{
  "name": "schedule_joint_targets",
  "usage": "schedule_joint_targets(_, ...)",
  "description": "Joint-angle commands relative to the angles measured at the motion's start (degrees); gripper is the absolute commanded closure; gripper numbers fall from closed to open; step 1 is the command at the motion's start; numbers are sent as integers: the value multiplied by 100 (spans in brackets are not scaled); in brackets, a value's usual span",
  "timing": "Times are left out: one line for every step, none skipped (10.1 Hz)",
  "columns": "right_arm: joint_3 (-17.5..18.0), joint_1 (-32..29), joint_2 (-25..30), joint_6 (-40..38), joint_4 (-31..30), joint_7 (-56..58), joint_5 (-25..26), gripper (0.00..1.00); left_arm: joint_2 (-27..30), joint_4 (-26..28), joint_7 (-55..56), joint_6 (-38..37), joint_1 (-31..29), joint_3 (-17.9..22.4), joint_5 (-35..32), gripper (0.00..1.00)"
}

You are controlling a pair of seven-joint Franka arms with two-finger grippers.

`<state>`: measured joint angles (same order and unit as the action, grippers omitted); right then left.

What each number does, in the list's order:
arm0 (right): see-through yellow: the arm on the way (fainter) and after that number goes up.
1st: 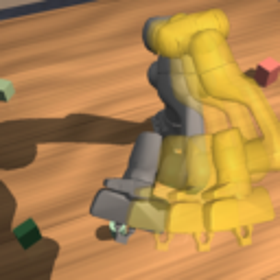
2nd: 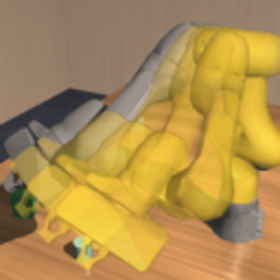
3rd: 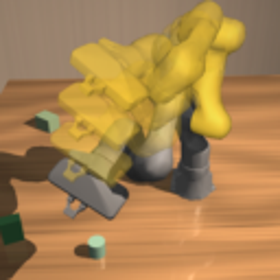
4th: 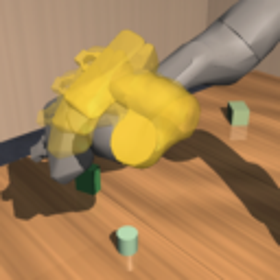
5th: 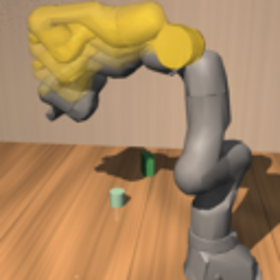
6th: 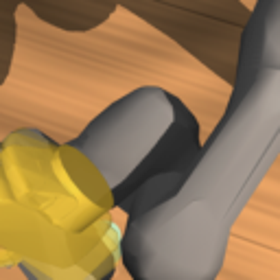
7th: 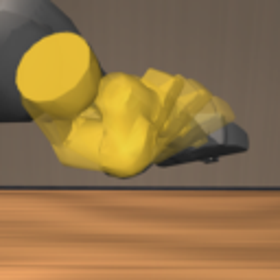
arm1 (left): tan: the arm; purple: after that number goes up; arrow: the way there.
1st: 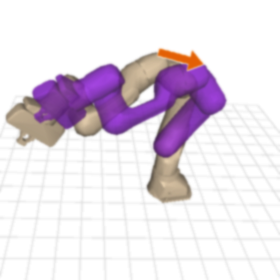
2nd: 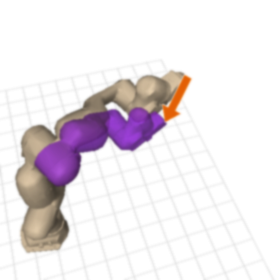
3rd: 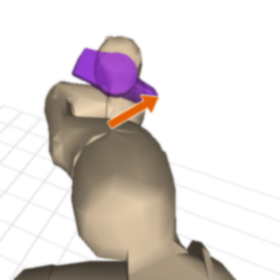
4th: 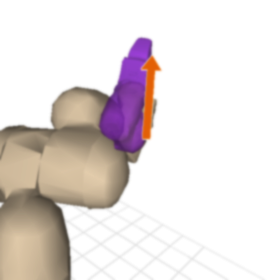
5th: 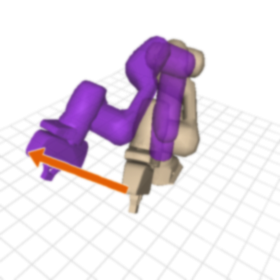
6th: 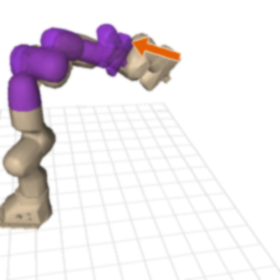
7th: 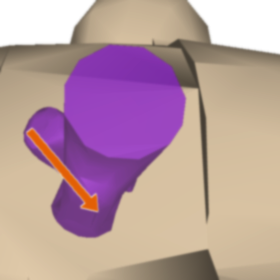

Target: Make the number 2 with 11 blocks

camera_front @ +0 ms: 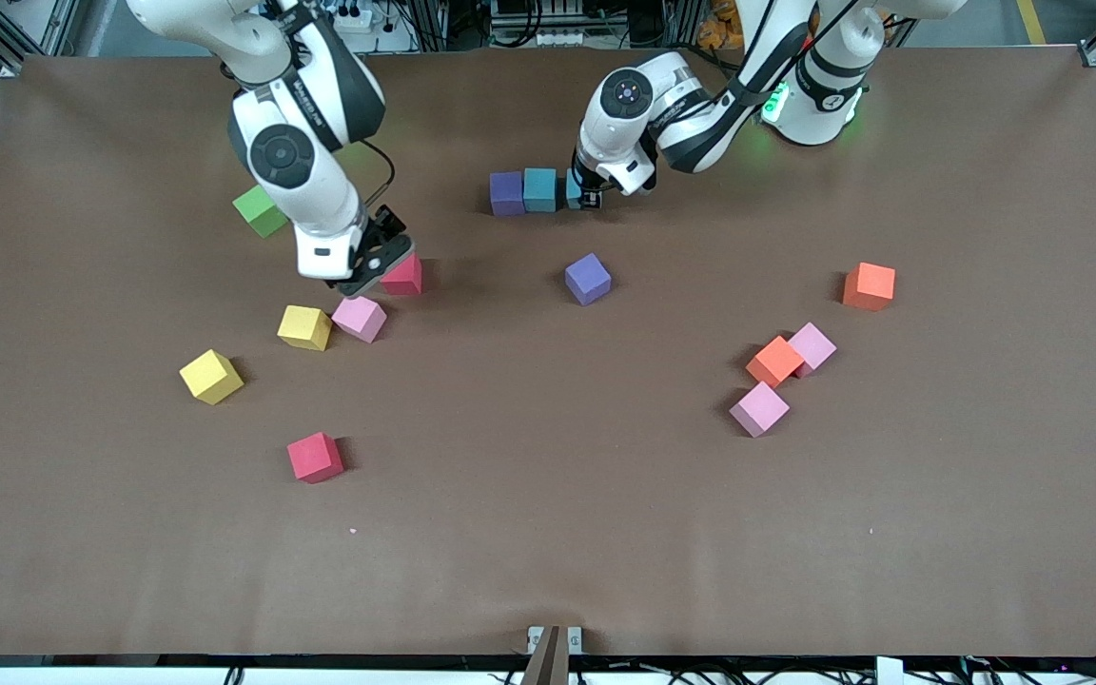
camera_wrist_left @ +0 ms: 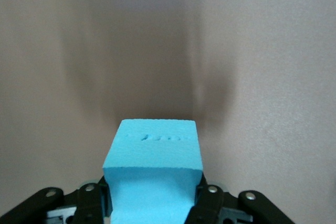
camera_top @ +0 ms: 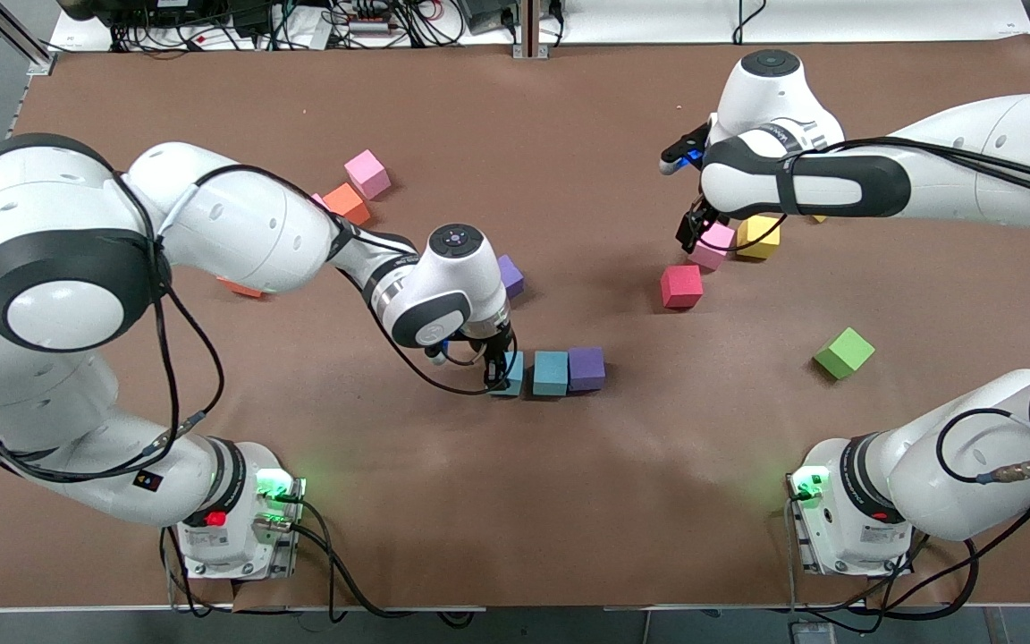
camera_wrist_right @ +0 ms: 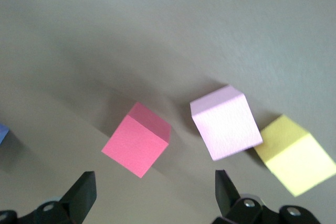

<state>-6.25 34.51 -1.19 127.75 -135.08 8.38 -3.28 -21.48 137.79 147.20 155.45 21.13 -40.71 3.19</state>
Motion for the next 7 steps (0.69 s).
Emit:
schedule_joint_targets(106,20,-3,-127,-62,-1551,47,0,-23,-42,195,178,76,54,-91,61)
schedule_joint_targets(115,117,-73,-75,-62,-2107,47,0,-23,-42,195,213,84,54,-91,61)
schedule_joint_targets(115,161,-117,-14,-54,-2304,47,0,-31,-42,195,213,119,63,-91,60)
schedule_joint_targets(115,135,-214,91,-62,-2323,47,0,-23,-42,195,257,120,54,-91,61)
schedule_joint_targets(115,109,-319,179,-54,-2376,3,0,-31,-42,195,292,198,72,-91,61)
schedule_joint_targets(115,100,-355,233,-71,-2629,-6,0,-40,-42,195,301,216,72,-91,61)
schedule_joint_targets(115,100,-373,242,-71,-2953,-6,0,-40,-42,195,327,225,72,-99,61)
